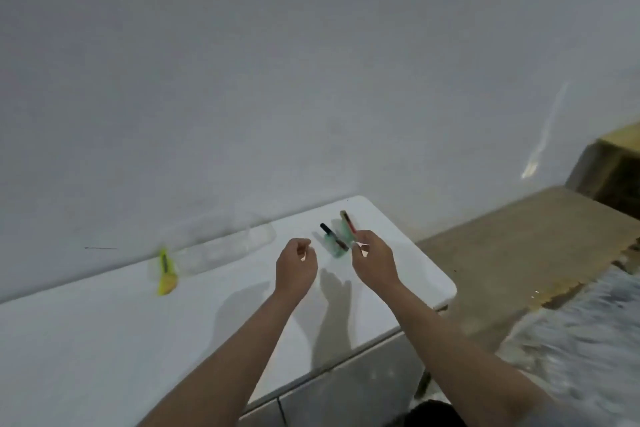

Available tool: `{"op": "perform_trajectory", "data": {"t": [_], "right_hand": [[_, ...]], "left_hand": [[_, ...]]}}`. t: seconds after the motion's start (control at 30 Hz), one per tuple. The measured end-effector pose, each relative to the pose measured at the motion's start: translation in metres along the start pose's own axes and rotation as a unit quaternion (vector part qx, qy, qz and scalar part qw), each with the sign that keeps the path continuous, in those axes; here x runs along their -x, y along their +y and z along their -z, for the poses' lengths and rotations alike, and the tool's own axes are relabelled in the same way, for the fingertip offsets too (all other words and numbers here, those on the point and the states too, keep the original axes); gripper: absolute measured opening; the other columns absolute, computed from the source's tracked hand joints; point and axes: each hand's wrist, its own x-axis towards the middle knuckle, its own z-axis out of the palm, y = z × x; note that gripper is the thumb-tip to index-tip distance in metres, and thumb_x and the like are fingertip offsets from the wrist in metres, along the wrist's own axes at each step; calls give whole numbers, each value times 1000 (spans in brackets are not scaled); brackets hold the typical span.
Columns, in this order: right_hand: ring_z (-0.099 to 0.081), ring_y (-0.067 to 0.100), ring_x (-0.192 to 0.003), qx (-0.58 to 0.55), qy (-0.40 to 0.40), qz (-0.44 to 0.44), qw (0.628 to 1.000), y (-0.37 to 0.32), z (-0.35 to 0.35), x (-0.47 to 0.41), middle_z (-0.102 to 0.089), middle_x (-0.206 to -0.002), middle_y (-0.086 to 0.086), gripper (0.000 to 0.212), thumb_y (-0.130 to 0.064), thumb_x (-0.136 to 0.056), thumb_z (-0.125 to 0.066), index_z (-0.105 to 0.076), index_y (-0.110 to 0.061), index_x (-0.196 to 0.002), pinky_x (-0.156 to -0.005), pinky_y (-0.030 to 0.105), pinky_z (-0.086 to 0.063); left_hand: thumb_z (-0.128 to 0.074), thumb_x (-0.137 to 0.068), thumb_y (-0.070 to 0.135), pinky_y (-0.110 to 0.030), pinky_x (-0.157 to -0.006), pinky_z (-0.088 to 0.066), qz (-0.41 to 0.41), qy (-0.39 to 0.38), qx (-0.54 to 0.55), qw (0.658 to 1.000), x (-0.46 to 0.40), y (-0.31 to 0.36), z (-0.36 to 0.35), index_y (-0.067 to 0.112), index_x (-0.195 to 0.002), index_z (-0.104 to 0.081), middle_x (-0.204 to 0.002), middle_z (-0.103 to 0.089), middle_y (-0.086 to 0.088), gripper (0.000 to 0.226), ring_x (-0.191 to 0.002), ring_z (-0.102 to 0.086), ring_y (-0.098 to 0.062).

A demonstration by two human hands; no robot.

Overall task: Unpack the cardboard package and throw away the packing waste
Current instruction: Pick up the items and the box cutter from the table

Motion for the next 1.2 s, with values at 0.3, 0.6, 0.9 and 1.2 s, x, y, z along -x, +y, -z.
{"op": "perform_trajectory", "data": {"t": [0.3, 0.6, 0.9, 1.2], "right_hand": [[-38, 36, -131, 250, -10, -6, 968, -7, -118, -67, -42, -139, 17, 59, -36, -79, -65, -48, -15, -132, -104, 49, -33], [-35, 41, -127, 378, 9, -154, 913, 31, -115, -106, -29, -143, 10, 83, -59, -71, -66, -22, -42, -138, -105, 59, -24], [-49, 36, -98, 412, -13, -15, 911, 42, -118, -112, -53, -112, 11, 61, -48, -88, -53, -30, -39, -145, -73, 40, -48], [-54, 24, -79, 231, -20, 137, 963, -5, -154, -111, -55, -89, -1, 60, -39, -85, -61, -37, -45, -140, -56, 30, -46]], "left_hand": [[-69, -76, 32, -57, -98, -36, 30, 234, -196, 952, -80, -108, 164, -3, -127, -49, -128, -47, -31, 65, -117, -46, -49], [-62, -76, 56, -51, -111, -24, 18, 133, -187, 973, -130, -158, 197, -8, -143, -23, -148, -31, -27, 100, -138, -29, -39], [-64, -83, 43, -48, -116, -22, -14, 151, -126, 980, -138, -165, 174, -5, -144, -26, -148, -34, -23, 86, -140, -28, -34], [-48, -77, 62, -54, -112, -26, -23, 170, -132, 976, -139, -168, 167, -5, -141, -32, -144, -41, -22, 95, -136, -34, -32]]}}
